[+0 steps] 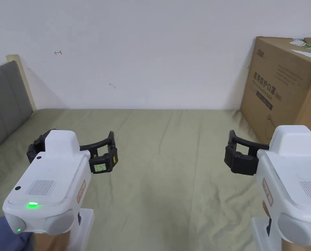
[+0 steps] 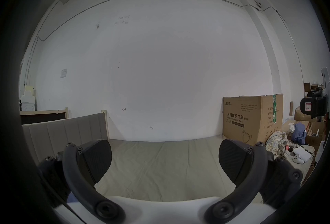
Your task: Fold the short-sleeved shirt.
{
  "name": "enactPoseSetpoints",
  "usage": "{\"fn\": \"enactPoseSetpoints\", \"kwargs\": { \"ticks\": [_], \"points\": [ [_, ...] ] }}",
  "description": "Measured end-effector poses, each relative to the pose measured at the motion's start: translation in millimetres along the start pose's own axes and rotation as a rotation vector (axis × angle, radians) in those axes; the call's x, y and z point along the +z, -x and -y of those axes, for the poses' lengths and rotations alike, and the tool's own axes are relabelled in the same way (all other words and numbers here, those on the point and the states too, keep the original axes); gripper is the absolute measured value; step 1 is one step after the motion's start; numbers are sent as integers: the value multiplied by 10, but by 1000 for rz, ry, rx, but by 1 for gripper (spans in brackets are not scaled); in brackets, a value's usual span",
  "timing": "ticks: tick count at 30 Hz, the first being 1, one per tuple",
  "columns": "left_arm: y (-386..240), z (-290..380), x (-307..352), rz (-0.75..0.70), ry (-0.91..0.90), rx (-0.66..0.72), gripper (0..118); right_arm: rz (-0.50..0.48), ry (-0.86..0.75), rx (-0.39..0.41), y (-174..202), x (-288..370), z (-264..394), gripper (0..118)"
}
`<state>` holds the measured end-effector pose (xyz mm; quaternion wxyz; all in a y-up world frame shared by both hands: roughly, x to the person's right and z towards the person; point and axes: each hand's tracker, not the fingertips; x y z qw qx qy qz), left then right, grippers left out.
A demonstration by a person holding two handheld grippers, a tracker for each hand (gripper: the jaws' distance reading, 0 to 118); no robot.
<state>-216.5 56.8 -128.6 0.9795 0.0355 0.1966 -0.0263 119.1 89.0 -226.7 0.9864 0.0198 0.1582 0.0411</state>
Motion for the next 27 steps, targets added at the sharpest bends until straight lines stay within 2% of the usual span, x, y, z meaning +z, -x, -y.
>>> {"fn": "enactPoseSetpoints", "kwargs": {
  "ticks": [21,25,26,27],
  "points": [
    [44,24,22,0,0,5,118,-25,7,-6,62,-20,-18,118],
    [65,6,36,4,-2,13,118,-6,64,-64,119,-69,-32,118],
    [71,-1,39,5,-3,15,118,80,132,-156,100,-106,-45,118],
    [80,-8,43,7,-5,18,118,-14,229,-267,148,-123,-73,118]
  ]
}}
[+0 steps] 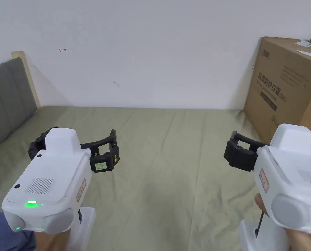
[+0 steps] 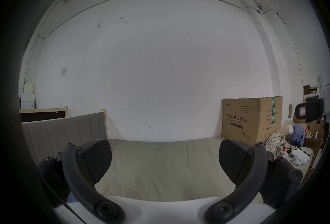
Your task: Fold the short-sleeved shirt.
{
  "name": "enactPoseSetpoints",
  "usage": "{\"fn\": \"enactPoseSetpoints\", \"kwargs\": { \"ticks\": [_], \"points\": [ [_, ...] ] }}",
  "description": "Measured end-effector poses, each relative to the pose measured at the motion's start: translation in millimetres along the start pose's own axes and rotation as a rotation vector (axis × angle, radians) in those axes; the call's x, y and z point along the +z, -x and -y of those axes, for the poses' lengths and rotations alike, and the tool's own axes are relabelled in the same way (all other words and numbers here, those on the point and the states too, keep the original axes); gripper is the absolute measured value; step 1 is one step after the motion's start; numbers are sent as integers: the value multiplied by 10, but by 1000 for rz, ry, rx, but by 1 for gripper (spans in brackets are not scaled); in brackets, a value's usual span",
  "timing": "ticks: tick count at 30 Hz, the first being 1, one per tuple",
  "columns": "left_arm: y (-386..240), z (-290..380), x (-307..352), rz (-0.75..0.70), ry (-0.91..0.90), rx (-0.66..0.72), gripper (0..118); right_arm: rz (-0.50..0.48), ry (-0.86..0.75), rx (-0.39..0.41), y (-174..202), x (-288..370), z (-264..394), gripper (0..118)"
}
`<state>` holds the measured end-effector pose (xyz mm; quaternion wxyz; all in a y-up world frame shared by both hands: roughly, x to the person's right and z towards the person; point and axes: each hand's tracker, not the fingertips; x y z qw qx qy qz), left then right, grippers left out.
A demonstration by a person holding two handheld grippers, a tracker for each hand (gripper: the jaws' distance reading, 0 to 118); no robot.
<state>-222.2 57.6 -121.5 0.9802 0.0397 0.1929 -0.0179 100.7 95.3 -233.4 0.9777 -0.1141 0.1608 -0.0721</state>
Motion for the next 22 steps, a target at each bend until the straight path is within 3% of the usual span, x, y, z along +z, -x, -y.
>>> {"fn": "enactPoseSetpoints", "kwargs": {
  "ticks": [3,4,8,11,12,15,19,22],
  "points": [
    [17,-19,9,2,-2,8,118,123,267,-55,24,-138,-83,118],
    [25,-23,11,3,-3,10,118,247,287,-31,-31,-207,-102,118],
    [42,-21,6,4,-1,14,118,203,424,-72,-81,-345,-60,117],
    [49,-16,3,3,3,10,118,191,430,-92,-95,-365,-29,117],
    [50,-14,1,3,2,8,118,146,444,-101,-65,-356,-21,117],
    [56,-13,-3,3,4,8,118,135,436,-86,-34,-350,-12,117],
    [62,-10,-2,2,2,11,118,135,367,-5,24,-327,-8,117],
    [66,-6,-3,3,5,8,118,120,381,0,17,-337,-37,117]
  ]
}}
